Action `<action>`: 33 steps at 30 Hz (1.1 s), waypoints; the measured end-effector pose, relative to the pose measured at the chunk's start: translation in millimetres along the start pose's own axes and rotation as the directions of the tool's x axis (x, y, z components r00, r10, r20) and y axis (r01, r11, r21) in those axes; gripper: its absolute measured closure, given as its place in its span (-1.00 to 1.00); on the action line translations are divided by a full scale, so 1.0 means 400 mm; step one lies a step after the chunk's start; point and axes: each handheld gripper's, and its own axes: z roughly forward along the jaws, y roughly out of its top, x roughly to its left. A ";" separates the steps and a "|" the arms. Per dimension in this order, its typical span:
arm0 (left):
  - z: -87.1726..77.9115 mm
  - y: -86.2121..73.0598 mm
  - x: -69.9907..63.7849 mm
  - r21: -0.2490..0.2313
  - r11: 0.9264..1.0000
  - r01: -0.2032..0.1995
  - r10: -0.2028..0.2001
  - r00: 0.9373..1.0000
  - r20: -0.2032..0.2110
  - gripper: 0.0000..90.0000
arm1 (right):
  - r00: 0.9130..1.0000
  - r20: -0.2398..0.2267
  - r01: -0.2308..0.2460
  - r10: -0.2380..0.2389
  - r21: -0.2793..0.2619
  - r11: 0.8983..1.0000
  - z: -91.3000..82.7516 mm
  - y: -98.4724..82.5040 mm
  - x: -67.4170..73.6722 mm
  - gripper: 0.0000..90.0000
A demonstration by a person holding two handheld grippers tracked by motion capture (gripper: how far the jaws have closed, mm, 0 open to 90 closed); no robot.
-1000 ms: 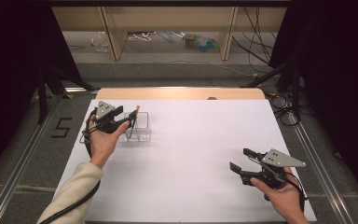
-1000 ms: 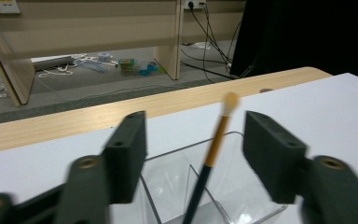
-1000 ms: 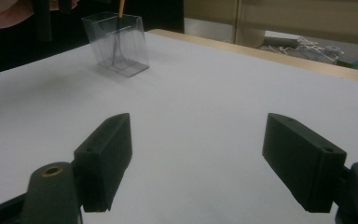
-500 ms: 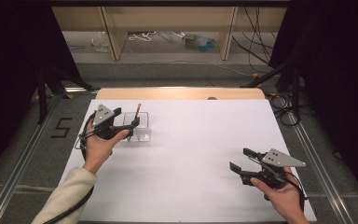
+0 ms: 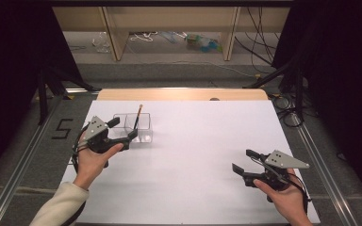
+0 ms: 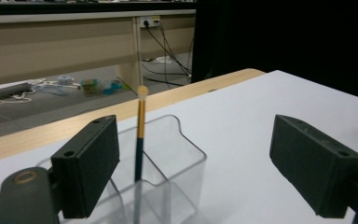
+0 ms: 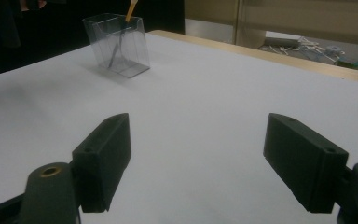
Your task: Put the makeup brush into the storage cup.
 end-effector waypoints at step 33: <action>-0.139 -0.075 -0.110 -0.027 0.998 -0.056 0.059 0.995 0.086 -0.65 | 1.000 -0.018 -0.008 0.008 -0.011 1.000 0.006 0.003 -0.001 -0.51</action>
